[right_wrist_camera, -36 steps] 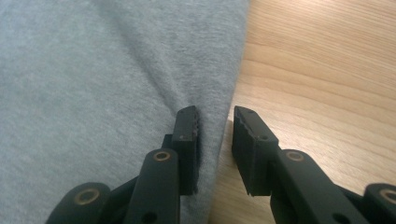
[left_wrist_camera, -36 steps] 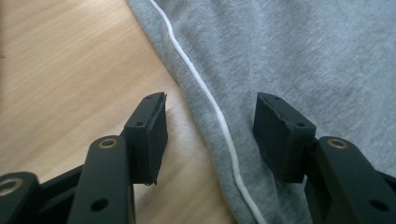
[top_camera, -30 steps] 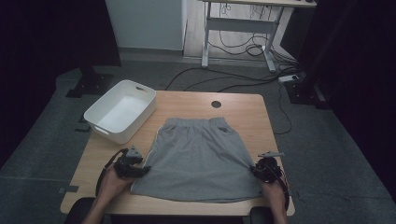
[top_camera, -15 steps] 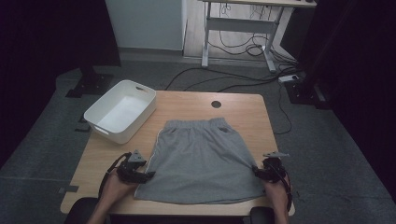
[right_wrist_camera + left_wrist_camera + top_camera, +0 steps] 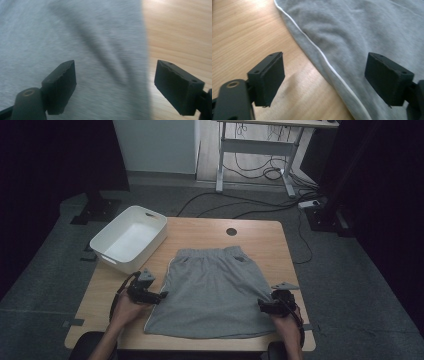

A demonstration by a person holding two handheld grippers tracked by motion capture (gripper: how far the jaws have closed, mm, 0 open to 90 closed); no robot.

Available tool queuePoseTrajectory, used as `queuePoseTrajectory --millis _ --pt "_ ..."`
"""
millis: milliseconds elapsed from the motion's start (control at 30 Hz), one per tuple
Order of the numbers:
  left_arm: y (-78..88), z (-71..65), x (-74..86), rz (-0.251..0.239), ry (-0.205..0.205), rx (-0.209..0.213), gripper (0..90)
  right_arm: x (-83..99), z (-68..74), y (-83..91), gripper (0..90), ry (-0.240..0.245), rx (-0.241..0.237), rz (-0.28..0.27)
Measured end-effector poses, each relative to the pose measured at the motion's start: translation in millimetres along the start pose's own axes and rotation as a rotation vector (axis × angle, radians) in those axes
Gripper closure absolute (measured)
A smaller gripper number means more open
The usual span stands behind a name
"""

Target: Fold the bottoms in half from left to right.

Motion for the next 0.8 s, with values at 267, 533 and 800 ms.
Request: queuePoseTrajectory --millis 267,533,800 --pt "-4.2 3.1 -8.1 -0.002 0.018 -0.016 13.2 3.3 -0.9 -9.4 14.8 0.034 0.049 0.059" --pt "-18.7 7.5 -33.4 -0.025 0.040 -0.024 12.2 7.7 -35.8 -13.9 15.7 -0.017 0.080 0.065" --pt "-51.2 11.9 -66.5 -0.048 0.092 -0.030 13.2 10.0 -48.0 -16.4 16.9 -0.051 0.086 0.047"
Point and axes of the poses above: each handheld gripper's, and its own axes: y roughly backward along the jaws, x roughly out of its underside, z roughly to its left, the point moved 4 cm from there along -y, roughly forward along the jaws, and after that the axes turned 14 degrees about y, right-handed, at the moved point
